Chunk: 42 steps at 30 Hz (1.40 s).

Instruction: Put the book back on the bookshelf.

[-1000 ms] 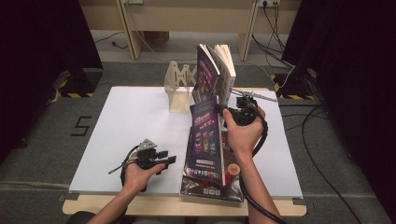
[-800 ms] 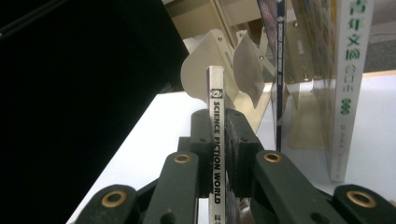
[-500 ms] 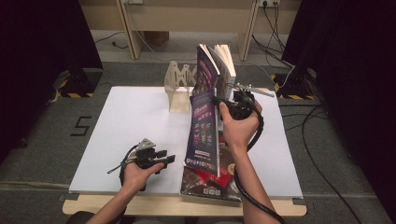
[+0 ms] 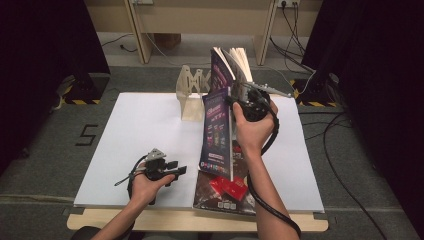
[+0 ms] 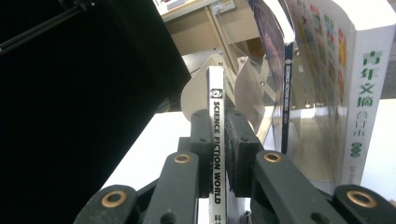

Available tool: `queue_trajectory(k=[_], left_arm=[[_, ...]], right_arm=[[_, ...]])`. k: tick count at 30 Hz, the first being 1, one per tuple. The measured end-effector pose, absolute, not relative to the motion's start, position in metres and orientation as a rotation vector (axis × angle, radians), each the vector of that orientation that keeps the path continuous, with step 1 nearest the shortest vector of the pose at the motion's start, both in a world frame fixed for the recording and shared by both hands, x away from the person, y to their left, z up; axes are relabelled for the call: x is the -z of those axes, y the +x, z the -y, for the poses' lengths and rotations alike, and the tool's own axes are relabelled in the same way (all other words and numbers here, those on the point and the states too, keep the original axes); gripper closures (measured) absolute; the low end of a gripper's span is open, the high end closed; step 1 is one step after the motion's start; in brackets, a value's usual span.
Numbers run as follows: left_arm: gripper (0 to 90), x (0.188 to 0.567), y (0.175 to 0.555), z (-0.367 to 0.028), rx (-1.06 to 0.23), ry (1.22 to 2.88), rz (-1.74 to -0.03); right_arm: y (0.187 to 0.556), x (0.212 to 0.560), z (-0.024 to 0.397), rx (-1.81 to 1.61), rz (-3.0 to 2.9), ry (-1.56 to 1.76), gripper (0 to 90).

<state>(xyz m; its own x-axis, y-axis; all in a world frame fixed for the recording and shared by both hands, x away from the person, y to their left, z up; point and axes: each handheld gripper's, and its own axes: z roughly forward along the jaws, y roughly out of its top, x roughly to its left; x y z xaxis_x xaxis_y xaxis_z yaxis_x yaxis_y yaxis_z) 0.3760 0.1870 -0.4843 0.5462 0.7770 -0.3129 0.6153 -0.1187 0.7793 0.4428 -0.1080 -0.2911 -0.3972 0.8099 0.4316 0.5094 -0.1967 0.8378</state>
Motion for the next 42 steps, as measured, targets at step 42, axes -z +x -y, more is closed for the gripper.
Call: queue_trajectory(k=[42], left_arm=[[50.4,0.484,0.377,-0.189,-0.209,1.811,-1.156]], right_arm=[[0.475,0.277,0.096,-1.628,-1.653,1.503,83.5]])
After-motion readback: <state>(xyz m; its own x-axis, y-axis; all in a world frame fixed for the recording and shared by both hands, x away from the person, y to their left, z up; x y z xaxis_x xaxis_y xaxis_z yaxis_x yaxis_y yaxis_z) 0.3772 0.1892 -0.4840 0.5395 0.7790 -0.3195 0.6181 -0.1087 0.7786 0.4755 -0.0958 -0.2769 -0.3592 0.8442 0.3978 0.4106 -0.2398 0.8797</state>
